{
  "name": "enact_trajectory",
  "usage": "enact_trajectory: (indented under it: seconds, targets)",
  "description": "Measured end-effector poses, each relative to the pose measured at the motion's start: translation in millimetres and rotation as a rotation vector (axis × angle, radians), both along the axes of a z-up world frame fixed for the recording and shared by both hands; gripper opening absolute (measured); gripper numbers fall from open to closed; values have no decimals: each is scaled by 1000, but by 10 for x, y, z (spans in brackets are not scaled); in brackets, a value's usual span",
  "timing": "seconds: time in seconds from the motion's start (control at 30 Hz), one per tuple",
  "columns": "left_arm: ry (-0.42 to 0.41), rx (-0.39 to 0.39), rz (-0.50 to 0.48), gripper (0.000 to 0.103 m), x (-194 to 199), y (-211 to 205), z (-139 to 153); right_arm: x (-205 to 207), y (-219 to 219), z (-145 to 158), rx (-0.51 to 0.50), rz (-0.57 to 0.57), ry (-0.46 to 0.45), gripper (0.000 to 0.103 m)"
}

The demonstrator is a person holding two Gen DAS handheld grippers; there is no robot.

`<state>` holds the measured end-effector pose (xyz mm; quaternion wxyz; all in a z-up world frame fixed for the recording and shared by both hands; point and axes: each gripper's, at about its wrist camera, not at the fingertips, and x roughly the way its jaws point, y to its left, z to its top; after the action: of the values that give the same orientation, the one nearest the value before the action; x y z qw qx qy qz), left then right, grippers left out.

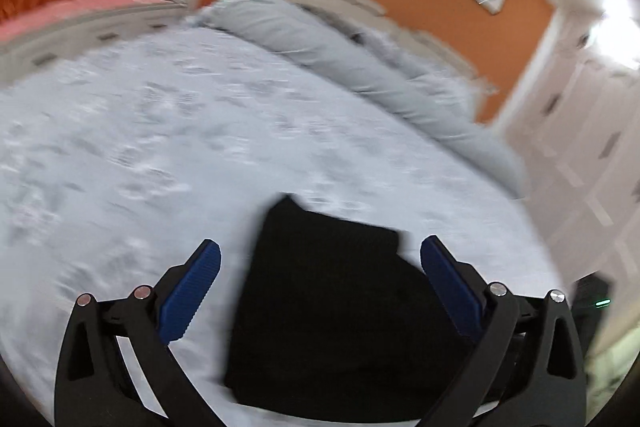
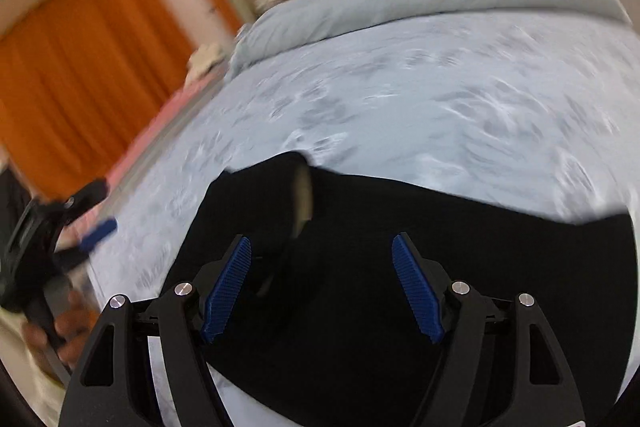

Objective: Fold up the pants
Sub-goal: 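Lay the folded pants down and open the left gripper while the right gripper holds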

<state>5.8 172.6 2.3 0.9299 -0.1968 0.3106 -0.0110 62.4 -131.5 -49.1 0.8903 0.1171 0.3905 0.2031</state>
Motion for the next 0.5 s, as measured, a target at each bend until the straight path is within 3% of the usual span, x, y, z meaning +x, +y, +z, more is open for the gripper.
enact_trajectory:
  seconds: [0.07, 0.13, 0.27, 0.3, 0.4, 0.43, 0.5]
  targets:
    - [15, 20, 27, 98, 19, 87, -33, 100, 235, 4, -50, 29, 10, 76]
    - [21, 24, 36, 98, 28, 160, -55, 185, 420, -46, -73, 42, 78, 77]
    - [33, 24, 53, 98, 20, 343, -78, 71, 624, -228, -27, 41, 188, 76]
    - [40, 27, 54, 98, 11, 376, -89, 32, 674, -299, -36, 36, 217, 72]
    - [64, 27, 42, 98, -42, 425, -117, -42, 755, -407, -82, 5, 215, 36]
    - [69, 22, 36, 98, -42, 429, -120, -47, 754, -395, -84, 1, 201, 29]
    - [67, 17, 35, 98, -49, 440, -124, -71, 770, -318, -90, -4, 181, 27]
